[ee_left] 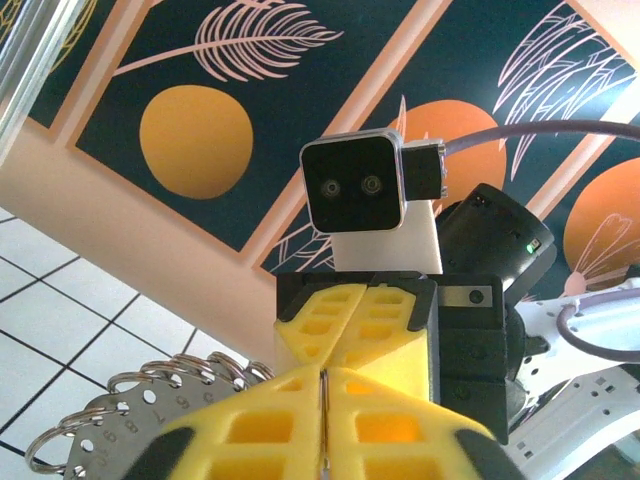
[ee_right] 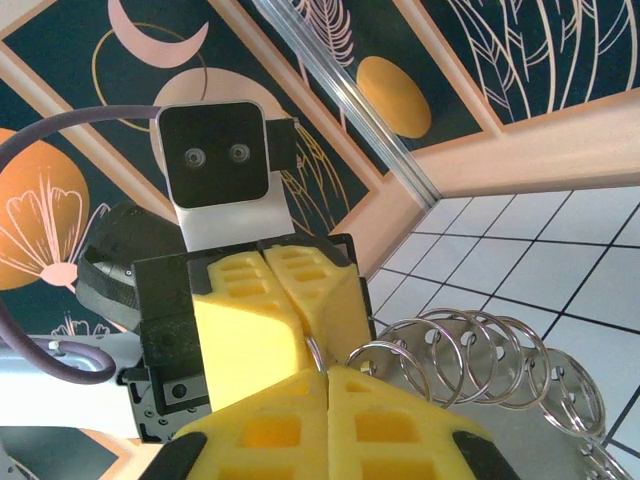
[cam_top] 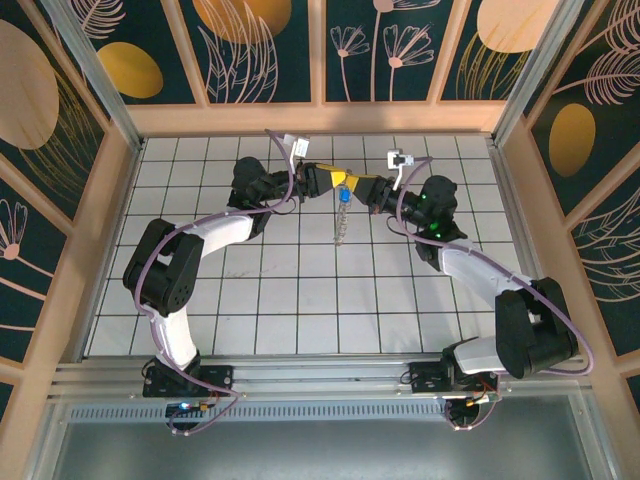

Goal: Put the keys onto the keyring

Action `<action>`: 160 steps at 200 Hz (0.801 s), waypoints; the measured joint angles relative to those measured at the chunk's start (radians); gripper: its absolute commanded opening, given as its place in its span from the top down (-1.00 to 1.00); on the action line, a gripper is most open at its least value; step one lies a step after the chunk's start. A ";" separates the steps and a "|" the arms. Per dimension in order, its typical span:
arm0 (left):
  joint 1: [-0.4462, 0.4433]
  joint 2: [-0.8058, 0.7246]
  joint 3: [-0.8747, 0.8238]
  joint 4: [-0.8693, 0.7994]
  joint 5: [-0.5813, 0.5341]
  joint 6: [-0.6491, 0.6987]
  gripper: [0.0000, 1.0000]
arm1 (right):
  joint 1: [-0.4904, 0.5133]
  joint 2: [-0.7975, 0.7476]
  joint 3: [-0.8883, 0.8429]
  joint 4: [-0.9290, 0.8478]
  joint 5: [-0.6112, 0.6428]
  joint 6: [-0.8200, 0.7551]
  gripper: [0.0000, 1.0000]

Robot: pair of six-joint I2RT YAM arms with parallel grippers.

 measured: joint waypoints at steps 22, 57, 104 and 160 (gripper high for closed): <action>0.000 -0.012 0.000 -0.037 -0.001 0.035 0.33 | -0.021 0.011 0.029 -0.043 -0.035 -0.030 1.00; 0.002 -0.041 0.005 -0.124 -0.010 0.105 0.21 | -0.058 0.031 0.085 -0.128 -0.110 -0.101 1.00; 0.024 -0.044 0.078 -0.284 -0.002 0.222 0.18 | -0.075 0.078 0.190 -0.292 -0.205 -0.233 1.00; 0.040 -0.044 0.092 -0.388 0.020 0.294 0.18 | -0.085 0.139 0.236 -0.369 -0.273 -0.284 1.00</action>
